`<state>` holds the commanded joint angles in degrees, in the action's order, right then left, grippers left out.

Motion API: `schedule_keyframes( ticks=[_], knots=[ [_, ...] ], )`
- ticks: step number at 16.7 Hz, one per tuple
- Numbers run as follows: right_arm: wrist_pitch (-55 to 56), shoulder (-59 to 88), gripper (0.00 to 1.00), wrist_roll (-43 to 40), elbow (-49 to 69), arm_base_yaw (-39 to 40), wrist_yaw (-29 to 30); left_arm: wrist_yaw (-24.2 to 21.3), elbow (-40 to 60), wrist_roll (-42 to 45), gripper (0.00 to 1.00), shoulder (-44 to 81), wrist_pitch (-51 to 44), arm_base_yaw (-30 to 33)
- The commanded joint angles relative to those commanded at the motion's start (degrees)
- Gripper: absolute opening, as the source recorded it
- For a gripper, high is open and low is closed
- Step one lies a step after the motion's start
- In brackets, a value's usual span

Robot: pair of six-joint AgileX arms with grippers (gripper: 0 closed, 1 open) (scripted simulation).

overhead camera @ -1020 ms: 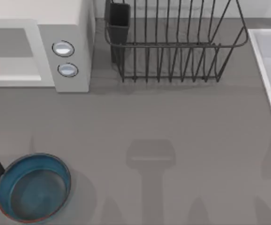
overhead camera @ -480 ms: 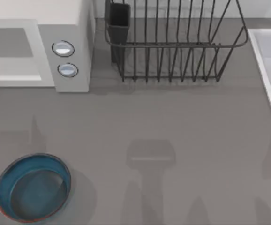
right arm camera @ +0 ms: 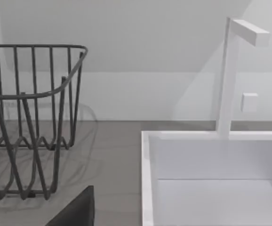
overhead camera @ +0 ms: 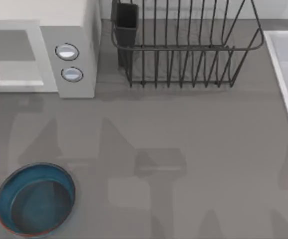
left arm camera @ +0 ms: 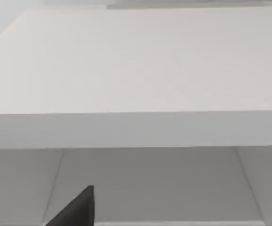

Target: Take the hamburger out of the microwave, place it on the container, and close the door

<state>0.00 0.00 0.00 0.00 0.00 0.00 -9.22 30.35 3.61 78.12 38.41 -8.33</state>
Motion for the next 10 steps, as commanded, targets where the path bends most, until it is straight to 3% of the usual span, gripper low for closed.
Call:
schedule_keyframes(
  ticks=[6,10],
  knots=[
    [0.00,0.00,1.00,0.00,0.00,0.00,0.00,-4.04,13.29,1.58,1.00,37.57,16.82,-3.65],
    [0.00,0.00,1.00,0.00,0.00,0.00,0.00,-5.93,19.52,2.32,1.00,54.80,24.70,-5.36]
  ],
)
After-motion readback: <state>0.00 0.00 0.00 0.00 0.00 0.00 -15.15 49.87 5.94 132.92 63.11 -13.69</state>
